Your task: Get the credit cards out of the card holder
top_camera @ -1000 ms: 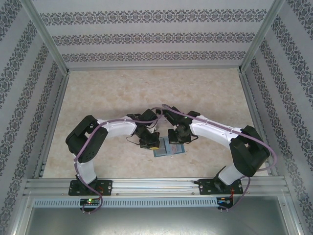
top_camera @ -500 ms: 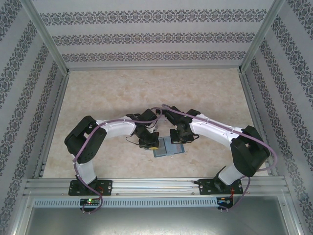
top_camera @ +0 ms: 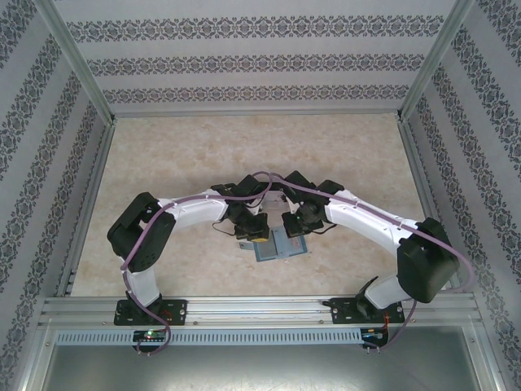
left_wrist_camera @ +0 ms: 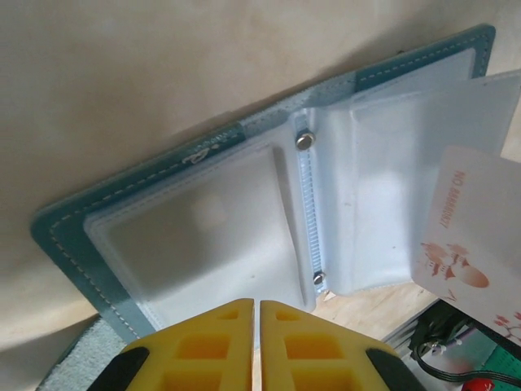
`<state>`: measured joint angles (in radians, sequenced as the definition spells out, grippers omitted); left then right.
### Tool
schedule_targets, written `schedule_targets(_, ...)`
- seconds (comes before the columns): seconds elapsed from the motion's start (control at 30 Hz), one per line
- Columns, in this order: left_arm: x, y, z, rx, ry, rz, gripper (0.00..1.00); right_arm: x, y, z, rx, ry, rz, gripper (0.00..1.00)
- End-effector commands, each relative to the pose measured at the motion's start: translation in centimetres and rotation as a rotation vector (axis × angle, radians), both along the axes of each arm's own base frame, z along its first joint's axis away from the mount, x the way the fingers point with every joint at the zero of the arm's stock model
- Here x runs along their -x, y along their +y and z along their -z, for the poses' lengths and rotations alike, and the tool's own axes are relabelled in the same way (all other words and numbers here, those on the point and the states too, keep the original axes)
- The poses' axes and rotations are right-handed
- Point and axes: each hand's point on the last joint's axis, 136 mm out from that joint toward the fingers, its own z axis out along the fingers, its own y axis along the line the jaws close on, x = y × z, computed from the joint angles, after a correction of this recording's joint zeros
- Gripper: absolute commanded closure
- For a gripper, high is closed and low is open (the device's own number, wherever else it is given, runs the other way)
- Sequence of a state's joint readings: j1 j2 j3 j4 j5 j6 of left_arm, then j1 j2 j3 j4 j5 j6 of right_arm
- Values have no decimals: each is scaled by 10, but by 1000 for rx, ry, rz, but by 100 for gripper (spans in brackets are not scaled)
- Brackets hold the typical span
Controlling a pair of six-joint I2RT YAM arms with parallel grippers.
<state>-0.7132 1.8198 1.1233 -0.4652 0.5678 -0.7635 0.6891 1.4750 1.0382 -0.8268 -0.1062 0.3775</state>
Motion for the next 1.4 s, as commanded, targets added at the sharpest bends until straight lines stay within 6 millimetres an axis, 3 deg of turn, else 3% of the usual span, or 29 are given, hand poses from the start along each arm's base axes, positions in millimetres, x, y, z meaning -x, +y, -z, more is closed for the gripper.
schedule_targets(0.0, -1, 18, -4, -35, -14, -41, 90, -8, 1, -12, 1, -66, -201, 100)
schedule_targets(0.4, 3, 36, -4, -48, -17, -79, 90, -20, 7, -21, 57, -170, -724, 100)
schedule_targets(0.77, 11, 43, -1, -46, -4, -106, 90, -60, 17, -21, 152, -188, -951, 100)
schedule_targets(1.1, 10, 27, -9, 47, 16, -121, 95, -98, 34, -31, 162, -207, -1063, 100)
schedule_targets(1.37, 11, -3, -10, 105, 48, -85, 96, -128, 44, -34, 190, -218, -1145, 100)
